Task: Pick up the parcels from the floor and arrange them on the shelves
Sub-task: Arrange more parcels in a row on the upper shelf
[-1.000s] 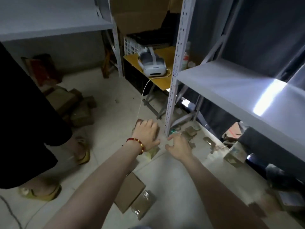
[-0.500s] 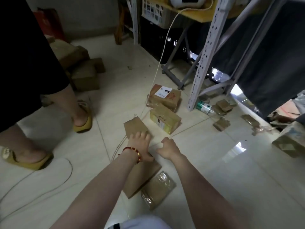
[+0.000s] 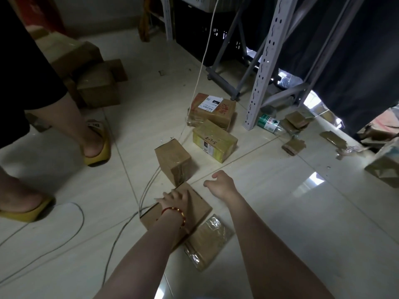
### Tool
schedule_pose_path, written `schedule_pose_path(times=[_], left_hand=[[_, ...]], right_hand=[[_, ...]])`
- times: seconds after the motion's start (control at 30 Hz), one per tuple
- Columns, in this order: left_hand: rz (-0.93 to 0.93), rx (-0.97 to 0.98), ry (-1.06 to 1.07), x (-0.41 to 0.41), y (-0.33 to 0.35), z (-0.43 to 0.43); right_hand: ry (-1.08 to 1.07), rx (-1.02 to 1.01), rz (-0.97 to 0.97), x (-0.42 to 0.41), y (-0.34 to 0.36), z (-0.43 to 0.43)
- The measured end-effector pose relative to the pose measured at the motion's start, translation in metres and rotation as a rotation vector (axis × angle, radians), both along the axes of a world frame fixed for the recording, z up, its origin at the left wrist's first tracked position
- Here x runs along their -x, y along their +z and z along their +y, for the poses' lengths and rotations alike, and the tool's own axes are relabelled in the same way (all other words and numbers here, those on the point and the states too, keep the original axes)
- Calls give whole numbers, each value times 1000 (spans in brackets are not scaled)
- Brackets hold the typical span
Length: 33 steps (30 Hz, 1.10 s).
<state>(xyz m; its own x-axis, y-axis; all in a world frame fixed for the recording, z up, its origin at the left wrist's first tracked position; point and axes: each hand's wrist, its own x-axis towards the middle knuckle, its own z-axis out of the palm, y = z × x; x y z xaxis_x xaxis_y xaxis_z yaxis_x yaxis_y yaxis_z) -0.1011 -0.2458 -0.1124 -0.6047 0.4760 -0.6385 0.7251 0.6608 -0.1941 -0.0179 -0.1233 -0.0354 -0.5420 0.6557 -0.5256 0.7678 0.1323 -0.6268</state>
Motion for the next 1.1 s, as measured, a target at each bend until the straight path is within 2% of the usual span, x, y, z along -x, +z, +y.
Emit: schedule_pose_path(times=[0.13,0.33,0.6,0.7,0.8,0.87,1.0,1.1], left_hand=[[-10,82,52,1,-12,-11],[56,36,29,-1,-23,-10],[121,-95,-123,3,-13,3],[70,-192,-89,2,-5,13],[-56,-324,41,3,8,25],[-211,-394,173,6,15,34],[-607,-637,481,16,23,44],[-965,-777,688,16,38,43]], right_hand=[[-103,42,16,-9,0,10],[-254,129,44,-20,0,14],[-187,90,-25,-14,-15,9],[-186,31,-80,-14,-23,10],[-261,35,-84,-19,-27,15],[-373,66,-32,-21,-23,18],[-593,243,132,-17,-16,16],[-638,312,230,-15,-18,20]])
